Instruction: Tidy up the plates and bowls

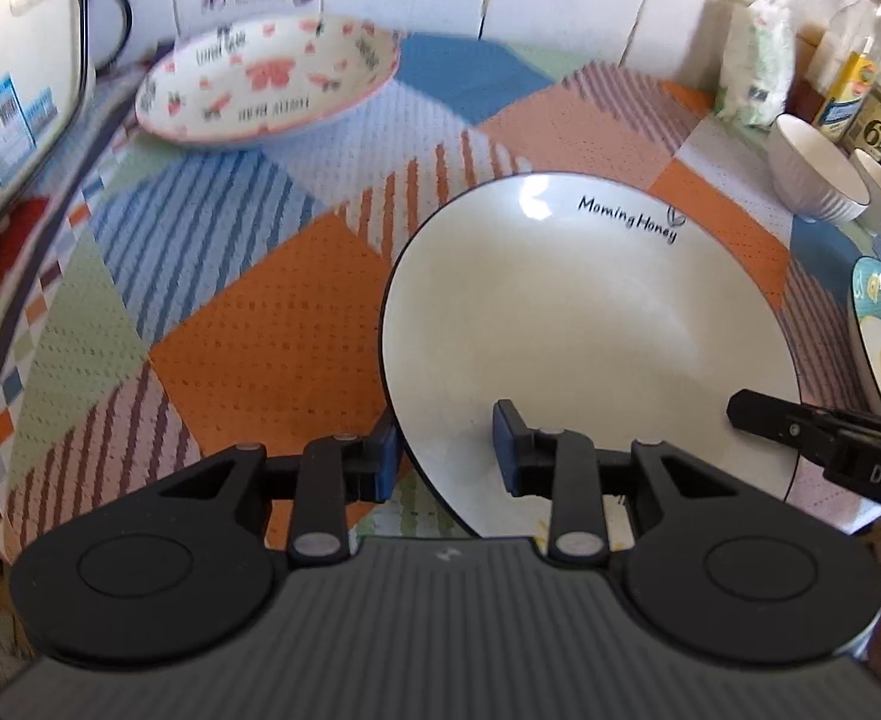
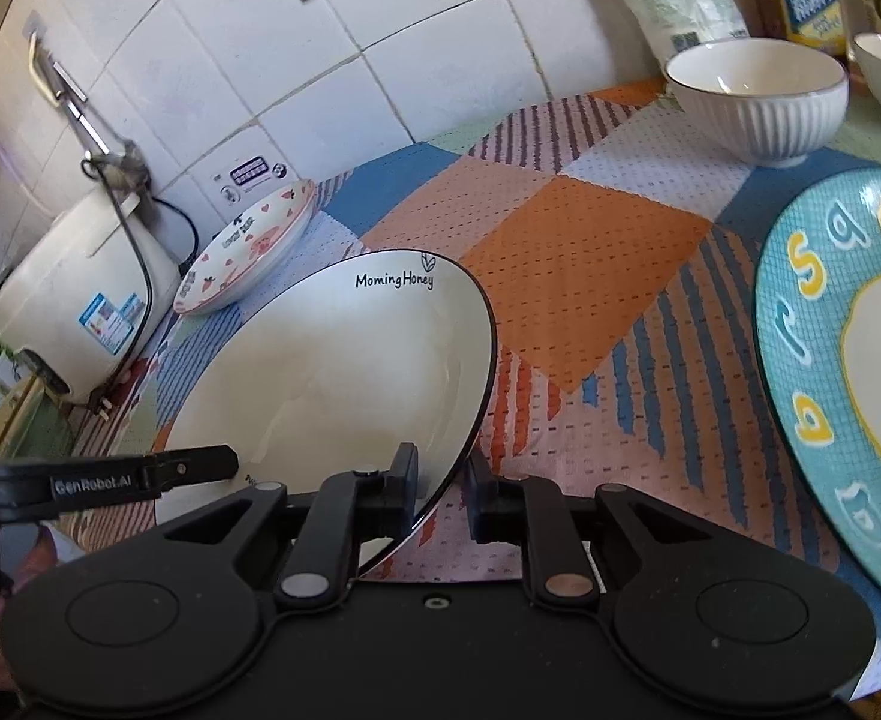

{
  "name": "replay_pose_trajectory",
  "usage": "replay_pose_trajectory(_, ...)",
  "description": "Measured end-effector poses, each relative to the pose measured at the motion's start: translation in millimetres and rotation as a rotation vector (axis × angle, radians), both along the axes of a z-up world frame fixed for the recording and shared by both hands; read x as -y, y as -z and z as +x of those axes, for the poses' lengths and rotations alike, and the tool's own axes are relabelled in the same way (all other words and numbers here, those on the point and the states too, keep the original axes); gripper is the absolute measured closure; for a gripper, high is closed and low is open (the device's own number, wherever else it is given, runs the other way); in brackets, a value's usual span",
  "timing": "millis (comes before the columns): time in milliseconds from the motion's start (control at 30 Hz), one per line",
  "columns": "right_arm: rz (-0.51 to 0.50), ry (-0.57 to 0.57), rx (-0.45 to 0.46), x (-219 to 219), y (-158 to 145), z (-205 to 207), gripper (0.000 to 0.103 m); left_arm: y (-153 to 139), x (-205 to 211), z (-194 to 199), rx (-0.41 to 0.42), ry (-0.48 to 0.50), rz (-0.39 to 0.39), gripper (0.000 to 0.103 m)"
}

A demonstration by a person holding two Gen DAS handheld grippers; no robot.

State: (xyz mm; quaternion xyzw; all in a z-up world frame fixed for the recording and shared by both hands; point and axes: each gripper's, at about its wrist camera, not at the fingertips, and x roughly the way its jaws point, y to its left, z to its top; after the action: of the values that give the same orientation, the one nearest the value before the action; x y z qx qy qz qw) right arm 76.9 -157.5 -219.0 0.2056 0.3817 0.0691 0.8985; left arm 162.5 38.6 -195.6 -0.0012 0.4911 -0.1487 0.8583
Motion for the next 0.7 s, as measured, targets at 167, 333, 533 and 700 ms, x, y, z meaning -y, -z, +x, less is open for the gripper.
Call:
replay_pose_trajectory(167,-0.022,-0.033,0.041,3,-7,4,0.081,-11,7,5,0.044,0.038,0.004,0.073)
replay_pose_trajectory(333,-0.078,-0.014,0.09,9,-22,15,0.081,-30,20,23,0.076,0.076,-0.003,0.073)
replay_pose_trajectory(533,-0.094,-0.004,0.145,26,-39,48,0.081,-44,32,65,0.054,0.076,-0.056,0.073)
replay_pose_trajectory(700,-0.123,0.0,0.163,45,-46,78,0.081,-45,49,100,0.046,0.127,-0.076,0.073)
